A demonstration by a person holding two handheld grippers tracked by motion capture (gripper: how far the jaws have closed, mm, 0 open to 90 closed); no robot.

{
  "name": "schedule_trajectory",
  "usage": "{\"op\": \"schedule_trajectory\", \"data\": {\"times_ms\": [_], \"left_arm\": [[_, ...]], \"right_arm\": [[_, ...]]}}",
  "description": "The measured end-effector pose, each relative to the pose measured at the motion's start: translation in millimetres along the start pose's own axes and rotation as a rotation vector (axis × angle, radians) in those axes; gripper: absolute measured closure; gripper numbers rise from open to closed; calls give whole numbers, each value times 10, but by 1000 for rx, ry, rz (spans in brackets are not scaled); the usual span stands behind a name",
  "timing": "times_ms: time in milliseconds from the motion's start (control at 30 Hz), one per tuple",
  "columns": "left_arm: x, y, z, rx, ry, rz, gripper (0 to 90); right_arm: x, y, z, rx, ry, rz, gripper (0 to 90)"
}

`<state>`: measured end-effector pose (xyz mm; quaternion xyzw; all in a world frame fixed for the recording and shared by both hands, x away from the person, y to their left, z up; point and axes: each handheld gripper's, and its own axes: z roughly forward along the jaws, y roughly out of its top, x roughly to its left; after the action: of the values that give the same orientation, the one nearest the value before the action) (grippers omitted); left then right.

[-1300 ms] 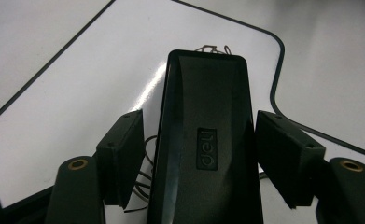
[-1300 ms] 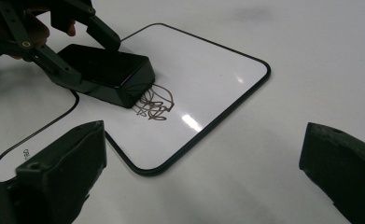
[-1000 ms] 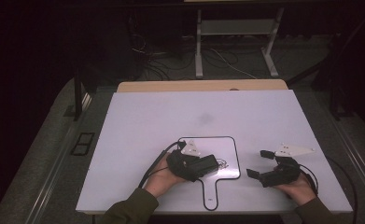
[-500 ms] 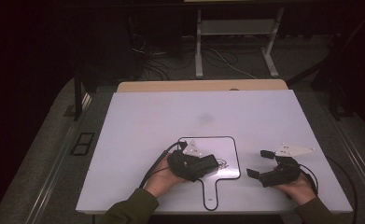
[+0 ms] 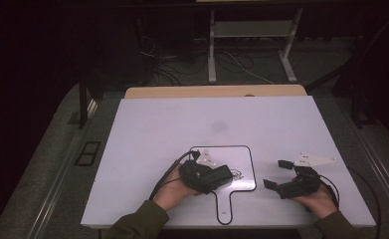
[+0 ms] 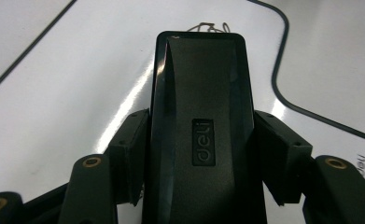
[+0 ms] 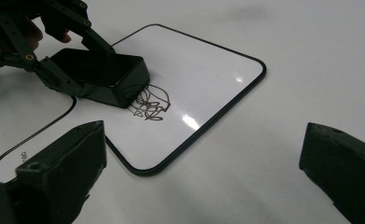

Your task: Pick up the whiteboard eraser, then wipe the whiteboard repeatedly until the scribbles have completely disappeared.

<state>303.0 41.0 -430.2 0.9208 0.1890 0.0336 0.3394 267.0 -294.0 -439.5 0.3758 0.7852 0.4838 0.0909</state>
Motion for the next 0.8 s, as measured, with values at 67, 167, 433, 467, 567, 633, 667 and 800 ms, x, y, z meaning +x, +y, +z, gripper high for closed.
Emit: {"op": "schedule_trajectory", "data": {"times_ms": [67, 167, 433, 467, 567, 633, 667, 800], "left_arm": [[-3, -1, -13, -1, -7, 0, 396], [-5, 12, -44, -11, -18, 0, 396], [14, 48, -123, -41, -29, -11, 396], [18, 51, -130, -45, -32, -10, 396], [22, 63, -154, -47, -31, -13, 396], [27, 71, -172, -53, -29, -13, 396], [34, 76, -179, -57, -29, -12, 396], [67, 94, -208, -57, -28, -12, 396]], "right_arm": [[3, 0, -1, 2, 0, -3, 0], [8, -1, -5, -1, 2, -3, 0], [6, -10, -27, -9, 2, 0, 0], [6, -11, -28, -8, 3, 0, 0], [10, -13, -29, -8, 5, 4, 0], [10, -17, -30, -7, 5, 5, 0], [10, -17, -31, -10, 7, 7, 0], [1, -18, -34, -13, 7, 8, 0]]}}
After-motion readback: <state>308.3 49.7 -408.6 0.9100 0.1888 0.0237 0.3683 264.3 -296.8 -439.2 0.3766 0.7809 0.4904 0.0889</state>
